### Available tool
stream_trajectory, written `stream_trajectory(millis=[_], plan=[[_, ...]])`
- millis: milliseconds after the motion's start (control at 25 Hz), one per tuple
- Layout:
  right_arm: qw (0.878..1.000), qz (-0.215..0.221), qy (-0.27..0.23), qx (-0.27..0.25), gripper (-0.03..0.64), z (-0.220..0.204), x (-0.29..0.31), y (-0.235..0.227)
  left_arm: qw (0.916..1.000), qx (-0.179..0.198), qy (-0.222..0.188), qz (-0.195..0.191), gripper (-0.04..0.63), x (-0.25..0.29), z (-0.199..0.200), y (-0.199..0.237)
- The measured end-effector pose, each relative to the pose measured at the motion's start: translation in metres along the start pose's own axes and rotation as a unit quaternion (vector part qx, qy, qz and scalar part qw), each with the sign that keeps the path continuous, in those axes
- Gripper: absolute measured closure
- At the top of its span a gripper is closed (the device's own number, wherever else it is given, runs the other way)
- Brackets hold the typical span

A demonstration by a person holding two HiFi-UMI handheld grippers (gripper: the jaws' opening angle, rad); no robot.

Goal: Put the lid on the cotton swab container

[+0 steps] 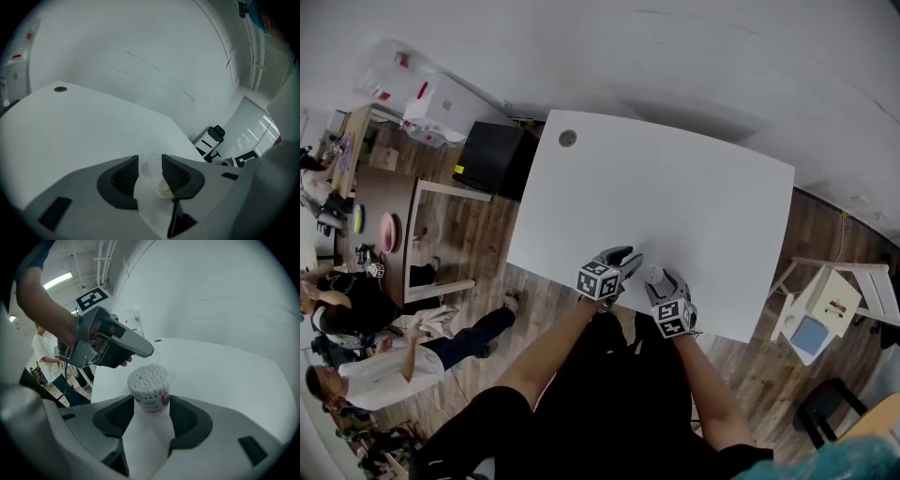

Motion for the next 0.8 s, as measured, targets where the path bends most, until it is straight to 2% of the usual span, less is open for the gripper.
stream_trajectory(millis=[160, 520, 800], plan=[[1.0, 0.003, 0.003, -0.004, 0.379, -0.001, 0.001, -0.002, 1.0, 0.005, -0.001, -0.006, 0.44, -0.004, 0.002, -0.006], [1.0, 0.008, 0.006, -0.007, 0.38, -0.004, -0.002, 0.001, 0.9994, -0.012, -0.03, -0.014, 0.466, -0.025, 0.007, -0.026], [1.0, 0.009, 0.006, -0.009, 0.38, -0.006, -0.005, 0.004, 0.9995, -0.006, -0.023, -0.02, 0.494, -0.034, 0.003, -0.041]])
Point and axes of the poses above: the fingertips, and each gripper's own axes: x forward along the fingers, y to its left, z out of its top, the point moved 7 cm from there along -x, backward along the fingers, and after that the axes turned 11 degrees about -y, right-handed, at the moved point
